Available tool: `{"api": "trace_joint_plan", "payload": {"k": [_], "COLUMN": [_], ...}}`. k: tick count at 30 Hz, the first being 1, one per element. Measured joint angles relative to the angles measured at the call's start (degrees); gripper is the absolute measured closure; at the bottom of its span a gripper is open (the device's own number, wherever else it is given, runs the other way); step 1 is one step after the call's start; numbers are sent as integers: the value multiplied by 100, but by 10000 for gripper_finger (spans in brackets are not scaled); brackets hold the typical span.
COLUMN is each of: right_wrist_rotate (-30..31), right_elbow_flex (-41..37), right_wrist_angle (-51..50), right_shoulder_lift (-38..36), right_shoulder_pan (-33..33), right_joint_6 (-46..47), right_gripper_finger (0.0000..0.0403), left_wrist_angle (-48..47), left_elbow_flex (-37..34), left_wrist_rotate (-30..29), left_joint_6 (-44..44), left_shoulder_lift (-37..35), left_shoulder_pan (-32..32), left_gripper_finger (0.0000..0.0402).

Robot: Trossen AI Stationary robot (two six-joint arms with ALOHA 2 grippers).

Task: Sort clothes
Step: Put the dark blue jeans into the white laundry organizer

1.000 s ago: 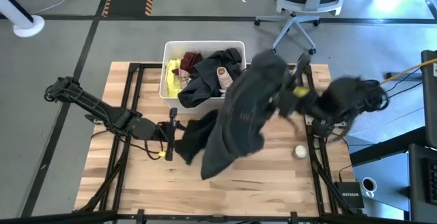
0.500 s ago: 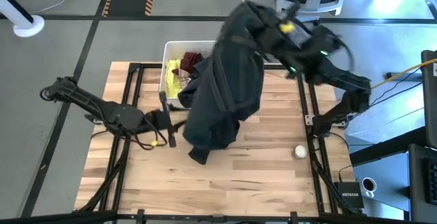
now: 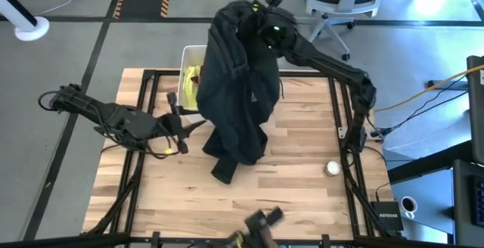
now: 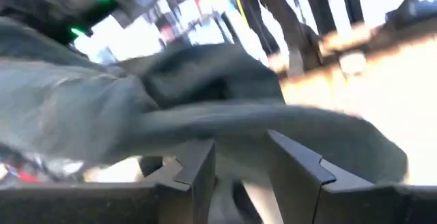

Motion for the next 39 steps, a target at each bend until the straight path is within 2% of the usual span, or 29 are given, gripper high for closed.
{"api": "trace_joint_plan", "payload": {"k": [2,5,9,15,18,21,24,29,34,36,39], "right_wrist_rotate": [-381,-1176,-1847,-1845,-2082,-2337,-1998,-647,866,1235,1429], "right_elbow_flex": [0,-2,17,873,1337,1388,1122,-263,-2428,-3334,-4543], "right_wrist_angle": [-385,-1238,-2207,-4203,-5580,-6618,-7288,-7324,-6504,-5979,-4860], "right_shoulder_lift": [237,463,452,-131,-437,-811,-1254,-1937,-2669,-2819,-2861], "right_shoulder_pan": [-150,-234,-244,-55,191,650,1303,2667,3901,4257,4604], "right_joint_6": [388,490,131,-206,-65,249,689,1514,2553,2907,3284], "right_gripper_finger": [336,312,262,188,172,170,175,184,191,192,192], "left_wrist_angle": [-732,-1575,-1858,-1805,-1814,-1863,-1900,-1774,-1236,-863,58], "left_elbow_flex": [-2,-69,-209,-216,-216,-219,-256,-882,-1789,-2157,-2650], "left_wrist_rotate": [39,624,1427,1869,2312,2949,3156,3129,2555,2188,1839], "left_joint_6": [-538,-1120,-1421,-1629,-1863,-2138,-2432,-3030,-3790,-3872,-3805], "left_shoulder_lift": [2,9,23,11,9,23,62,74,79,83,128], "left_shoulder_pan": [15,171,525,882,922,857,694,382,106,41,-5], "left_gripper_finger": [281,281,281,281,281,281,281,281,281,281,281]}}
